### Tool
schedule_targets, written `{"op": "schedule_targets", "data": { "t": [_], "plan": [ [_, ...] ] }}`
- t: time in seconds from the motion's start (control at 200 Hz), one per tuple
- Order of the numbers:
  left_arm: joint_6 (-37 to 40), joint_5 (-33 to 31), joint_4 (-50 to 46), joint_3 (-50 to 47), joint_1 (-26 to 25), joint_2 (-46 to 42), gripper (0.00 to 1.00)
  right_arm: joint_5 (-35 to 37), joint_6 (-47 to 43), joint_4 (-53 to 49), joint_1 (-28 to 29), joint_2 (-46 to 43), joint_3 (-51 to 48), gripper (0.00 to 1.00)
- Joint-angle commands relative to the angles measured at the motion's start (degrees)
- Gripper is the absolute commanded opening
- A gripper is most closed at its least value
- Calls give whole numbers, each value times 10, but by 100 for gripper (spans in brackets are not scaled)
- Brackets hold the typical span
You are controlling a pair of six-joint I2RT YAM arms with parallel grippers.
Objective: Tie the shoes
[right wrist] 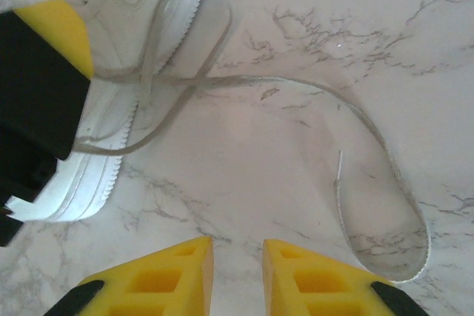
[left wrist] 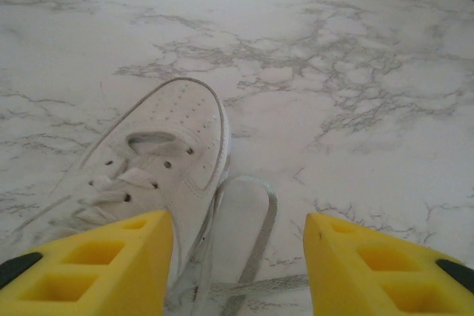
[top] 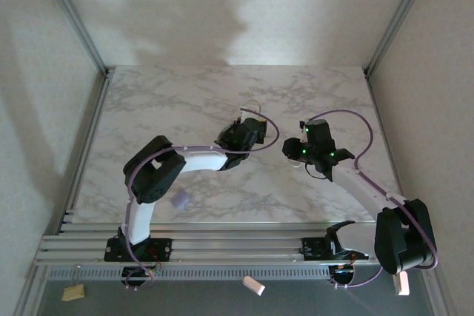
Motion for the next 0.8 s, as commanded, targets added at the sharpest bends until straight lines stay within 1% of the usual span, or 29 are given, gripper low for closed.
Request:
{"op": "schedule_targets", "data": {
  "t": [0.0,0.105,0.19,0.31,0.42,0.481,0.591,0.711,0.796],
  "plan": [
    [-11,37,11,-20,3,-44,51,-38,-47,13,6,1,-8,25],
    [-11,81,28,-27,0,-61,53,-40,-71,30,23,16,-9,24],
    [-16,97,33,-31,-3,-79,54,-40,-94,48,43,32,-9,23],
    [-26,91,36,-54,-3,-125,54,-38,-138,73,82,68,-1,23],
    [-40,72,29,-89,-1,-186,56,-30,-181,97,116,108,15,23],
    [-51,60,23,-116,0,-223,56,-20,-188,112,127,131,26,24],
    [-64,42,12,-173,2,-294,57,-6,-194,152,146,174,41,29],
    [-80,14,-9,-233,4,-371,57,20,-201,186,174,214,61,43],
    [-90,-10,-29,-272,5,-430,58,40,-198,222,186,243,63,45]
  ]
}}
